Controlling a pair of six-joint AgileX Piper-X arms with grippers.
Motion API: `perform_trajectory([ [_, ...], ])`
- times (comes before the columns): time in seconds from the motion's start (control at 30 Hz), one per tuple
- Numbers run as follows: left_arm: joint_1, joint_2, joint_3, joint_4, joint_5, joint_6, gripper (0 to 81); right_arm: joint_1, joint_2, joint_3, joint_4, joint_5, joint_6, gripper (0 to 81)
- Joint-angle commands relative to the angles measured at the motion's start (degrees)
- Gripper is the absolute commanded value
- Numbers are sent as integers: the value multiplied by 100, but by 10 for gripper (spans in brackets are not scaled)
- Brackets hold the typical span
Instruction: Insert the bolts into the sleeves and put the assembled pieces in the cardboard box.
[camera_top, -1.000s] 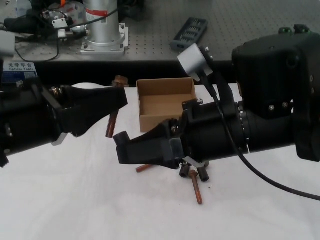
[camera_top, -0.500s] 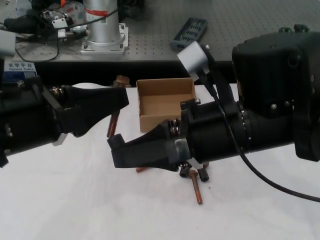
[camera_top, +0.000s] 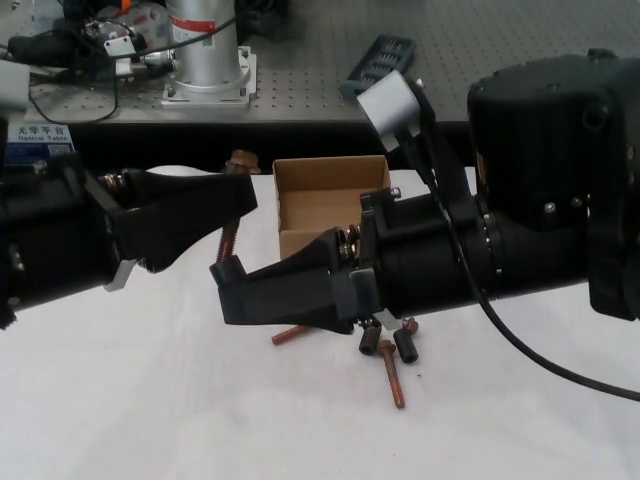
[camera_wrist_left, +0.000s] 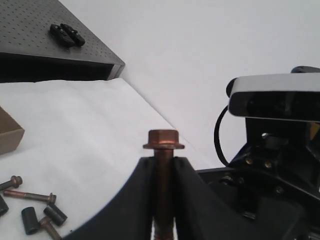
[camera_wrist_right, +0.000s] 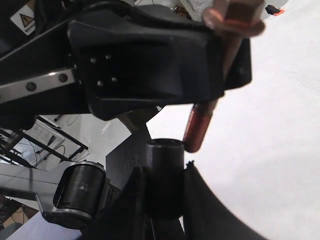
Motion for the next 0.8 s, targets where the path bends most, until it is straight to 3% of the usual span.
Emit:
perform_trajectory([
  [0.0, 1, -66, -22, -166, -191, 336, 6, 2, -7, -25, 86, 5, 0, 29],
  [0.77, 1, -66, -22, -425, -122, -177, 6, 2, -7, -25, 71, 99, -13, 29],
])
